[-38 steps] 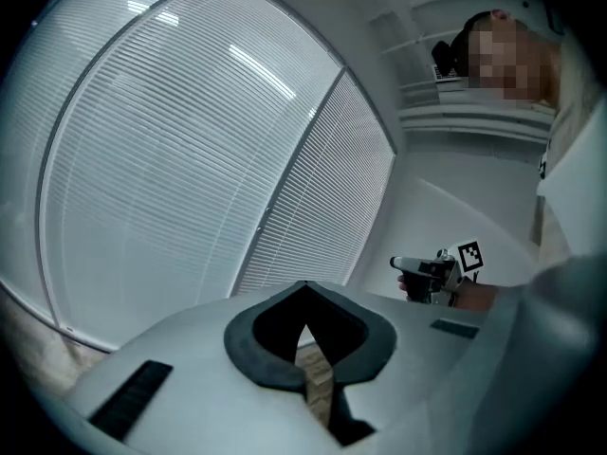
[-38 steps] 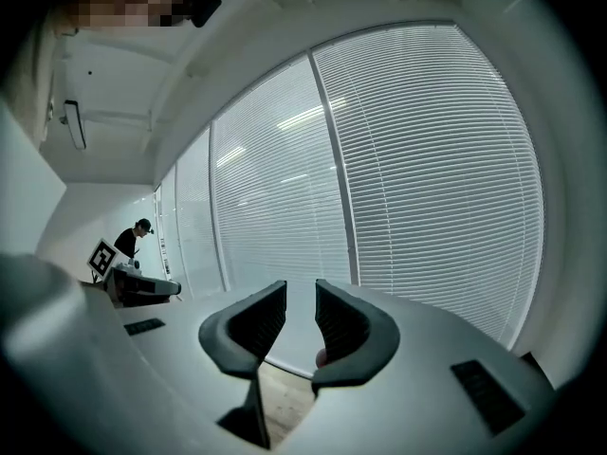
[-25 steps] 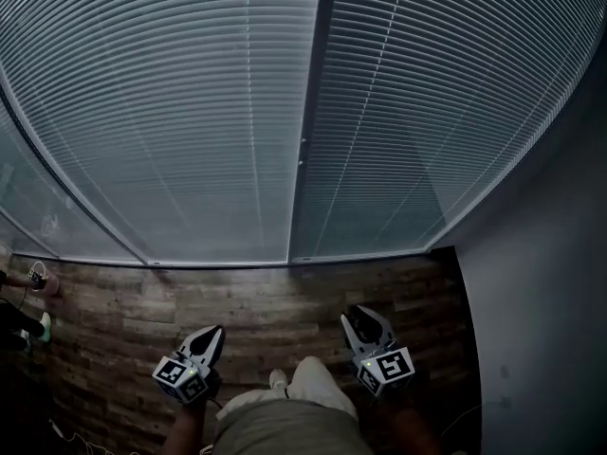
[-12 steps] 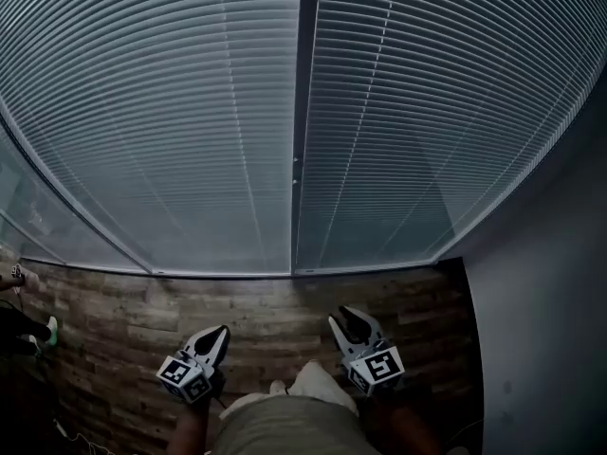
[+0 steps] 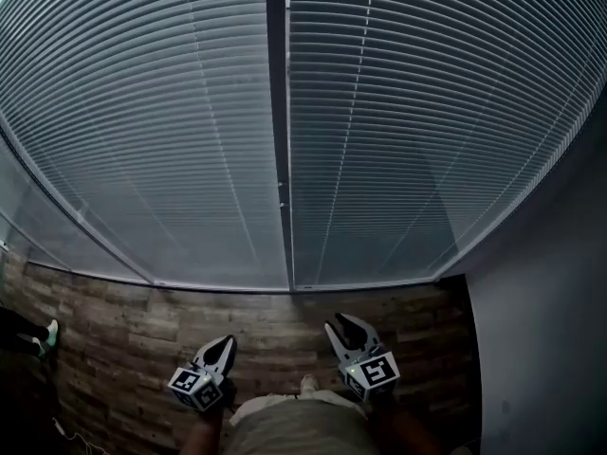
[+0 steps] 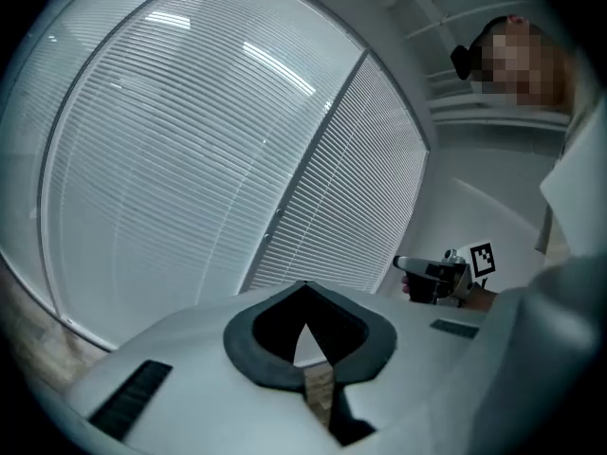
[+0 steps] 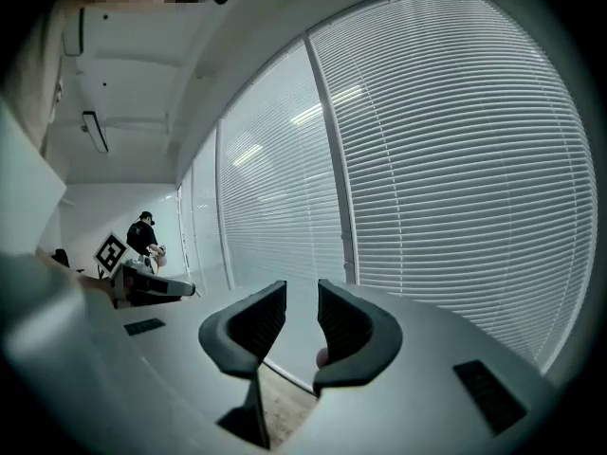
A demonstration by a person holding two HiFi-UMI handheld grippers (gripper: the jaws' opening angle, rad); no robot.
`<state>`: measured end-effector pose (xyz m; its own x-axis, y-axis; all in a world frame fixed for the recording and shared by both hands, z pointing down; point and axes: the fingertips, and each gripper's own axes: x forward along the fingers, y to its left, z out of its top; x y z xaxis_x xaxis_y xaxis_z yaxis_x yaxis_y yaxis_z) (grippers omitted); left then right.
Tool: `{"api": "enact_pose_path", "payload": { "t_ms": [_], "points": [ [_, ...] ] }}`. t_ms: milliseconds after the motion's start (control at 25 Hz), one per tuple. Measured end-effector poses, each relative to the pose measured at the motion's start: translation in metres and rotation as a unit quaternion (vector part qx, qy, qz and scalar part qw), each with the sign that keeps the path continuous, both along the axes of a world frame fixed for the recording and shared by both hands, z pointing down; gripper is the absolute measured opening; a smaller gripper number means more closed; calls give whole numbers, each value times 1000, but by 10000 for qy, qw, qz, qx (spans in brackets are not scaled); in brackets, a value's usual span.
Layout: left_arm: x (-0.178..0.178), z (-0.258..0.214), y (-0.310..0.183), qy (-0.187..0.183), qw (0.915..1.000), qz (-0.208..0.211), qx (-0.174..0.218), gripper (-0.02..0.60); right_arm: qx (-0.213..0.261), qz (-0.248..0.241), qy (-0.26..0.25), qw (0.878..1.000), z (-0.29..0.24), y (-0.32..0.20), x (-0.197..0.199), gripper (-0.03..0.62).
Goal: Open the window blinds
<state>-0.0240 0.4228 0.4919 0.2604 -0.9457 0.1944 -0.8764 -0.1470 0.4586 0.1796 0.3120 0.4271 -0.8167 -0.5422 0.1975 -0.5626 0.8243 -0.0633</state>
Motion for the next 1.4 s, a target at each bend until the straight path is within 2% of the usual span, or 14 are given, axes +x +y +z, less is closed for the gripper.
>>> {"api": "enact_pose_path", "payload": {
  "t_ms": [160,360,640,760,920,1040,1280,1400],
  "points": [
    [13,19,13,-93,9997,-211,-2,11,8,-110,-89,9999,19,-7,4,99],
    [11,7,23,100,9983,-554,-131,11,-13,-193,-188,9996,-5,-20,2,100],
    [0,26,15,139,9974,-653,-285,11,-139,-88,-291,9994,11,-35,3,98],
    [-9,24,9,102,9981,-551,-264,11,-183,-18,-243,9995,13,-34,0,98],
    [-19,19,-9,154,9994,-293,-22,11,-157,148,-203,9996,15,-36,-6,98],
    [-29,13,-24,56,9999,-73,115,11,-128,327,-155,9993,13,-41,-11,98],
    [-64,-5,-43,-126,9993,277,233,11,-75,596,-125,9981,-1,-43,-38,98],
    [-85,5,-54,-216,9985,475,188,11,-94,688,-138,9975,12,-52,-59,98]
  ]
}}
